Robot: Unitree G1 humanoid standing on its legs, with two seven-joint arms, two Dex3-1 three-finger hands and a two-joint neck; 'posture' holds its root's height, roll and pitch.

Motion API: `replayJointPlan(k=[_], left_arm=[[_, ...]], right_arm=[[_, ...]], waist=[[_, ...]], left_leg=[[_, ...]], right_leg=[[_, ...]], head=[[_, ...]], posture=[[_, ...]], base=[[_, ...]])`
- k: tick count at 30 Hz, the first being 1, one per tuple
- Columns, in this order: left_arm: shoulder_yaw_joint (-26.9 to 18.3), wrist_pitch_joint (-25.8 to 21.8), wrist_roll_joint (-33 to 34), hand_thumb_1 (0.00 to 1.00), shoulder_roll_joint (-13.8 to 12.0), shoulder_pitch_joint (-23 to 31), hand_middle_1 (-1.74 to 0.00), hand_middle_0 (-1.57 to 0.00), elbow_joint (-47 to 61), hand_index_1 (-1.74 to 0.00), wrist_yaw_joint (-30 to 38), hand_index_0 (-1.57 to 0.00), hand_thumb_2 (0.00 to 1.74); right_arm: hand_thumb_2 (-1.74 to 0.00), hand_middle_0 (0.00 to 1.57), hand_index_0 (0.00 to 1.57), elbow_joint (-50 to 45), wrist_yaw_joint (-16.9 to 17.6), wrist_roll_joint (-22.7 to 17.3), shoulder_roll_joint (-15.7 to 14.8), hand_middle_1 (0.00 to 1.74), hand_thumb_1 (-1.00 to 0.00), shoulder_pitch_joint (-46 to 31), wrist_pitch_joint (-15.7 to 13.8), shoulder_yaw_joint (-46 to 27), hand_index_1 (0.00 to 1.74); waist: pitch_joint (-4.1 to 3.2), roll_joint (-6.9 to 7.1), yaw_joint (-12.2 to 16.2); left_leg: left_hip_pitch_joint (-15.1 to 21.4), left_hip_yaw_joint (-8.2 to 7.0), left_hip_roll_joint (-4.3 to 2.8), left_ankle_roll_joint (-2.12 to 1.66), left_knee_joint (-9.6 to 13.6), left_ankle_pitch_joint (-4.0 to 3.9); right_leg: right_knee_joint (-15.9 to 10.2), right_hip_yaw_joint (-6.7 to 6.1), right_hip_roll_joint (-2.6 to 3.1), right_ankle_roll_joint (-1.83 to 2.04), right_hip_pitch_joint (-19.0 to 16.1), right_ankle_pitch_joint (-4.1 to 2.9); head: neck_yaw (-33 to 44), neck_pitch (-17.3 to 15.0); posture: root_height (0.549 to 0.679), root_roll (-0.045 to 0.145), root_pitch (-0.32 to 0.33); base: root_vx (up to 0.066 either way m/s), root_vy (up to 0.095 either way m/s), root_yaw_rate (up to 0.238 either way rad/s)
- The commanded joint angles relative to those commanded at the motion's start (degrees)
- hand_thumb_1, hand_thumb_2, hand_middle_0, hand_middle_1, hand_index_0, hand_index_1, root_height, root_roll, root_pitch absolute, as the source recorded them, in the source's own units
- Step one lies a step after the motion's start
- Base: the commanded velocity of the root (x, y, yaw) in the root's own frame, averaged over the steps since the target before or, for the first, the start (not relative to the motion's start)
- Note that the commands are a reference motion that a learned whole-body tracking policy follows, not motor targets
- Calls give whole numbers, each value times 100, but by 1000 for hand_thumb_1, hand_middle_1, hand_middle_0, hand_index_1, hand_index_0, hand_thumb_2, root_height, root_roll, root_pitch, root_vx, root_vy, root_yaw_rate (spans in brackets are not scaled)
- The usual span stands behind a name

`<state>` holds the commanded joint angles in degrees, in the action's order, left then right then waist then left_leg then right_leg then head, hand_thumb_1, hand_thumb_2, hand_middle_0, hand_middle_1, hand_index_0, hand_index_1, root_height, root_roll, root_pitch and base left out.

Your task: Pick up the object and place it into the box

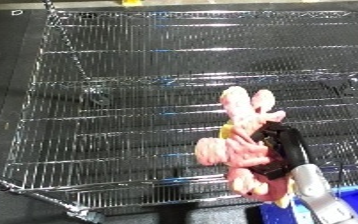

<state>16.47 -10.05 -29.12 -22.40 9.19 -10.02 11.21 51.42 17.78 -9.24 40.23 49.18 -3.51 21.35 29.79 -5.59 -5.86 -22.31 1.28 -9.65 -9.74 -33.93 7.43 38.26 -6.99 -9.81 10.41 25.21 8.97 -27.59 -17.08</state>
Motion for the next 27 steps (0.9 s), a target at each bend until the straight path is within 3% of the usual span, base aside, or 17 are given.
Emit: replayJointPlan(k=[11,22,27], left_arm=[[-142,56,73,1000,221,-107,-1740,-1570,-234,-1740,23,-1570,1740],[-264,269,136,1000,366,-115,-1740,-1570,-295,-1740,-63,-1570,1740],[-299,341,168,1000,376,-108,-1740,-1570,-283,-1740,-93,-1570,1740]], right_arm=[[-1740,1570,1570,-2395,378,12,-10,1740,-1000,-1876,-307,-1430,1740],[-1740,1570,1570,-4011,684,153,-151,1740,-1000,-3613,-511,-3150,1740],[-1740,1570,1570,-4445,827,196,-313,1740,-1000,-4300,-595,-3862,1740]], waist=[[0,135,415],[-2,231,815],[-59,295,1011]], left_leg=[[410,-92,-72,58,-20,55],[654,-139,-119,85,-161,130],[770,-191,-147,96,-192,176]], right_leg=[[-18,-43,7,5,-392,7],[-22,-97,38,3,-684,-4],[-65,-134,76,9,-788,-7]], head=[[-321,-76],[-929,-312],[-1274,-541]], posture=[[631,53,-134],[626,56,-204],[626,57,-221]], base=[[-2,-16,-69],[2,-17,-35],[8,-3,-83]])
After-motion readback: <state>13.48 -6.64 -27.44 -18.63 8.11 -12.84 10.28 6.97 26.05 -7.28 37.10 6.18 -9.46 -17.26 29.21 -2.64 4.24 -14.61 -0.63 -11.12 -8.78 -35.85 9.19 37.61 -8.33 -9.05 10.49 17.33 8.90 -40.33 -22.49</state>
